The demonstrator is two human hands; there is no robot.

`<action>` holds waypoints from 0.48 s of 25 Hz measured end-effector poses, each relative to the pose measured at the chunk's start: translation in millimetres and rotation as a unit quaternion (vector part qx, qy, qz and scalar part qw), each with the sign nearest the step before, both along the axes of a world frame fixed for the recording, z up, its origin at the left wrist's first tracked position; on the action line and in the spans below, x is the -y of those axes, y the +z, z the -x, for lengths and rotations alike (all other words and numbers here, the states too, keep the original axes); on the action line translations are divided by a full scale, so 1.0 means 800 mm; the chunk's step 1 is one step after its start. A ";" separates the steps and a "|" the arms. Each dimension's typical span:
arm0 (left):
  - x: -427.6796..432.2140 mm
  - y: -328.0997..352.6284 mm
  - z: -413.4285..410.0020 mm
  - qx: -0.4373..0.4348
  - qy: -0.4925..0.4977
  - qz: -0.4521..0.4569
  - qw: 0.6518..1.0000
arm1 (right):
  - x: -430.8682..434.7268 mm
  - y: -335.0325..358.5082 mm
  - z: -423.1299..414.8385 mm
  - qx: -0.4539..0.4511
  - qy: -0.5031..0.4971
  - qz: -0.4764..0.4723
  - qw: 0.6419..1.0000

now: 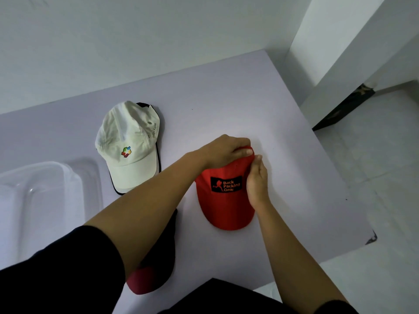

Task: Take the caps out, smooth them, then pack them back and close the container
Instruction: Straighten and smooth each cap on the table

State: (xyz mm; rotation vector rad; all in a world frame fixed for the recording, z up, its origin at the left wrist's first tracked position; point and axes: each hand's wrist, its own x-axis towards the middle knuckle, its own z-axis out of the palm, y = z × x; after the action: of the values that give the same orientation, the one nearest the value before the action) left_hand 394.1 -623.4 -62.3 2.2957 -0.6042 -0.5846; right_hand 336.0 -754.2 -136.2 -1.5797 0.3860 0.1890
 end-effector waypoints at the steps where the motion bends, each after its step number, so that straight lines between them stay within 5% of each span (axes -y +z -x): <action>1: -0.001 -0.002 -0.001 0.008 0.006 -0.011 1.000 | 0.001 0.000 0.001 0.010 -0.015 0.008 1.000; 8: -0.007 -0.008 -0.004 0.048 0.012 -0.085 0.995 | 0.000 -0.003 -0.008 0.041 -0.004 0.029 0.999; 12: -0.002 -0.010 0.007 0.060 0.083 -0.040 0.994 | -0.004 0.003 -0.015 0.011 -0.009 0.059 0.998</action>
State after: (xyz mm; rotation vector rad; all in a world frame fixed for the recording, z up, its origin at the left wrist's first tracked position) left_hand 388.6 -621.7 -70.6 2.4412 -0.4479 -0.4010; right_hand 347.7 -751.3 -134.0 -1.6926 0.3993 0.1374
